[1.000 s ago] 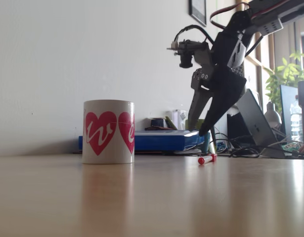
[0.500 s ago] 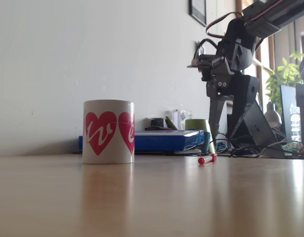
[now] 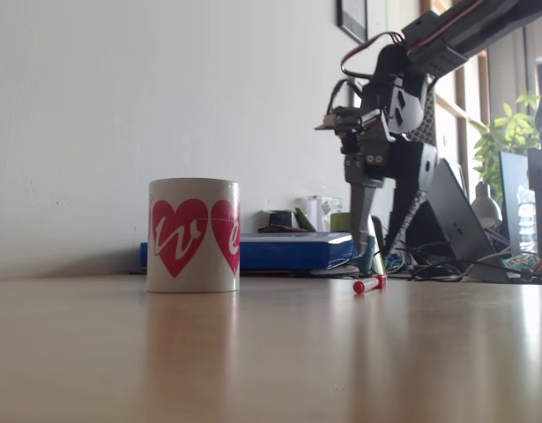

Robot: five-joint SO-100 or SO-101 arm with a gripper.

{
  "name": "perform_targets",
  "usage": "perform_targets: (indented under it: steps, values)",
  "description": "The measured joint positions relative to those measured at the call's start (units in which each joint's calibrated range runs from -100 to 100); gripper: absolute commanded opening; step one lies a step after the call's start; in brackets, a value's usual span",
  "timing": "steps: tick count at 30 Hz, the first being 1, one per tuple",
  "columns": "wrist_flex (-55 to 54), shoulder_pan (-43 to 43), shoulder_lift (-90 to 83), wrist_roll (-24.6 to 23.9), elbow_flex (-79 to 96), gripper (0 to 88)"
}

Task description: Grab the pen and place it in the cup.

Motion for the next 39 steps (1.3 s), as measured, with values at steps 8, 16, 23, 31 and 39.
perform_targets:
  steps: [8, 16, 23, 31, 39]
  values:
    - [-3.90, -0.89, 8.59, 0.00, -2.39, 13.1]
    - [-4.49, -0.59, 14.40, 1.07, -5.32, 13.1]
    - [-4.49, 0.81, 16.00, 2.49, -5.50, 12.4]
    - [-4.83, 1.70, 18.53, 2.69, -7.27, 12.3]
    - [-6.19, 2.21, 18.86, 2.69, -7.36, 12.2]
